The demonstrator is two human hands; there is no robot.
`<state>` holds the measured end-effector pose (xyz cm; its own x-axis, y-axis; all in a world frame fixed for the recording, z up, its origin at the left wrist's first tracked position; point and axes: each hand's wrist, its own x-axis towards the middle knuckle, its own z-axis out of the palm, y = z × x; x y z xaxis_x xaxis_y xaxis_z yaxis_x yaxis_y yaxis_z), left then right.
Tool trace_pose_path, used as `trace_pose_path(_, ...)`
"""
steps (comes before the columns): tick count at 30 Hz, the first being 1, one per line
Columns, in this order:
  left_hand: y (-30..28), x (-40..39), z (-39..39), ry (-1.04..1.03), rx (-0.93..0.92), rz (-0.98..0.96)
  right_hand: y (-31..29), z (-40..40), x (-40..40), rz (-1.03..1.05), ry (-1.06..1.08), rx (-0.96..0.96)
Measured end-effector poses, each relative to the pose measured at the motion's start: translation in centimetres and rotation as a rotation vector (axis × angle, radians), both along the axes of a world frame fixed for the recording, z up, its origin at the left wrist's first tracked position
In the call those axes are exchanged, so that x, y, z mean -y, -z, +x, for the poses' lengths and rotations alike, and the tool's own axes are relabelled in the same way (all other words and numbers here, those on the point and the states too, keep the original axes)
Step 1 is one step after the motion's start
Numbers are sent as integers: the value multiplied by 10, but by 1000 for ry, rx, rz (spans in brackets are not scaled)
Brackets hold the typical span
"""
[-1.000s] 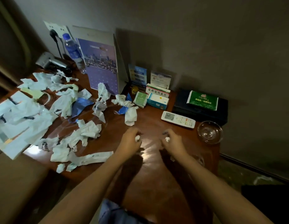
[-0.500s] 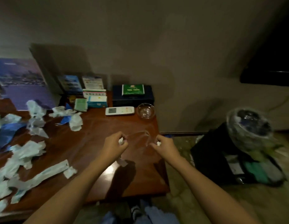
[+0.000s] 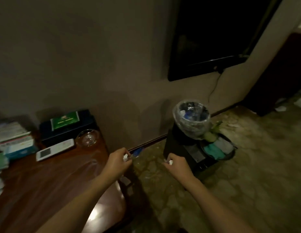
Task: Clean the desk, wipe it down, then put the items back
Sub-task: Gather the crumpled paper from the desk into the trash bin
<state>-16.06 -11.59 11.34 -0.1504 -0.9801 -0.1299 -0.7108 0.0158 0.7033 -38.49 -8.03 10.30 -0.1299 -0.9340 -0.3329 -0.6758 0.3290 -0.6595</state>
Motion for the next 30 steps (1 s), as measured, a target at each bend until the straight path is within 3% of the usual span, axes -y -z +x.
trace_pose_path(5, 1, 51, -131, 121, 6, 72, 3, -140, 4, 15, 180, -144)
trace_pose_path(12, -9, 99, -280, 276, -44, -16, -3, -295, 35, -17, 241, -274)
trace_pose_path(18, -6, 168, -327, 273, -88, -11, -6, -333, 104, -88, 275, -211)
trace_pose_path(25, 17, 275, -371, 302, -13, 21, 14, -332, 217, -73, 204, -157)
trace_pose_path(30, 48, 355, -404, 336, 34, 41, 37, -336, 306, 55, 216, -123)
